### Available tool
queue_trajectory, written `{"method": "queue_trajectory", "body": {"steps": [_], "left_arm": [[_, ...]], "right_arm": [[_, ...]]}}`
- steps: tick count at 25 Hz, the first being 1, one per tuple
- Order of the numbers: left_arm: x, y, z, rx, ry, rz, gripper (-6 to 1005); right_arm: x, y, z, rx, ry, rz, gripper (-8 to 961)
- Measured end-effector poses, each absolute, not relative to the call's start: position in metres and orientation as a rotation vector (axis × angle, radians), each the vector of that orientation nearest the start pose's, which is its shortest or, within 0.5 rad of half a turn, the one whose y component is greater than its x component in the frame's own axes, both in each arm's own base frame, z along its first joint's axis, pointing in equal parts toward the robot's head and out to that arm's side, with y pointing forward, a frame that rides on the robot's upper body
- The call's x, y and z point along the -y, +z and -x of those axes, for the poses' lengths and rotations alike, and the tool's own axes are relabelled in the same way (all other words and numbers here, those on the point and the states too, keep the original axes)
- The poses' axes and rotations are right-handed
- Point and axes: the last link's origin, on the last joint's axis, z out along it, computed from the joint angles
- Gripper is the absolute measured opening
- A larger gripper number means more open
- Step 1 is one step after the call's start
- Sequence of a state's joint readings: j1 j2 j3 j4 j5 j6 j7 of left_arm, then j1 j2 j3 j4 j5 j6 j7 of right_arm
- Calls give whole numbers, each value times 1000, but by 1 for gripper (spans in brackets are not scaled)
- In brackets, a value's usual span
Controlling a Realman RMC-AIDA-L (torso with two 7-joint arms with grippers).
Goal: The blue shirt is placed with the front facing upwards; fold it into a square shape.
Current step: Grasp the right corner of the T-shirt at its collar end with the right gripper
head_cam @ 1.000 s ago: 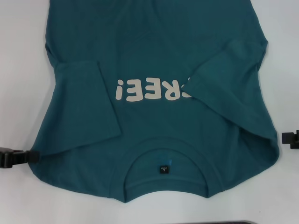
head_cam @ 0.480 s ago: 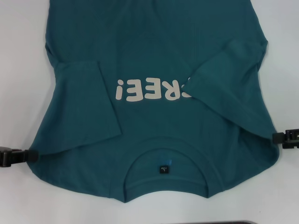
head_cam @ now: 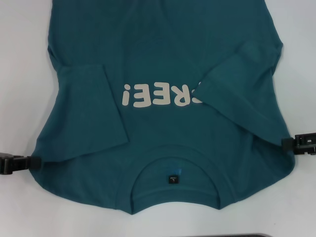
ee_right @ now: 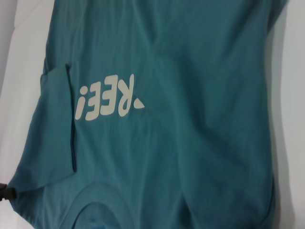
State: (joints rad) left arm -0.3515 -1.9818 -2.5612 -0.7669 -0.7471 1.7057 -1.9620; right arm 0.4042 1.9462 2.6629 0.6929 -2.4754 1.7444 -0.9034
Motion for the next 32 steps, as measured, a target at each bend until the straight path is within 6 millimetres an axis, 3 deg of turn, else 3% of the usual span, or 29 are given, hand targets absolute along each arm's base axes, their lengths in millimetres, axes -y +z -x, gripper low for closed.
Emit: {"method": "queue_trajectory", "body": {"steps": [19,30,32], "left_arm": [[-254,53,361,1634,-252,2482,3],[-255,53,360,1628,-253,2485,3],[-256,54,360,1625,-253,2486,3]], "right_arm": [[-258,54,-358,-2068,236,2255,628],[-260,58,-360,-2084,201,2228,192],[-260,57,-360,-2084,188,2232,154]]}}
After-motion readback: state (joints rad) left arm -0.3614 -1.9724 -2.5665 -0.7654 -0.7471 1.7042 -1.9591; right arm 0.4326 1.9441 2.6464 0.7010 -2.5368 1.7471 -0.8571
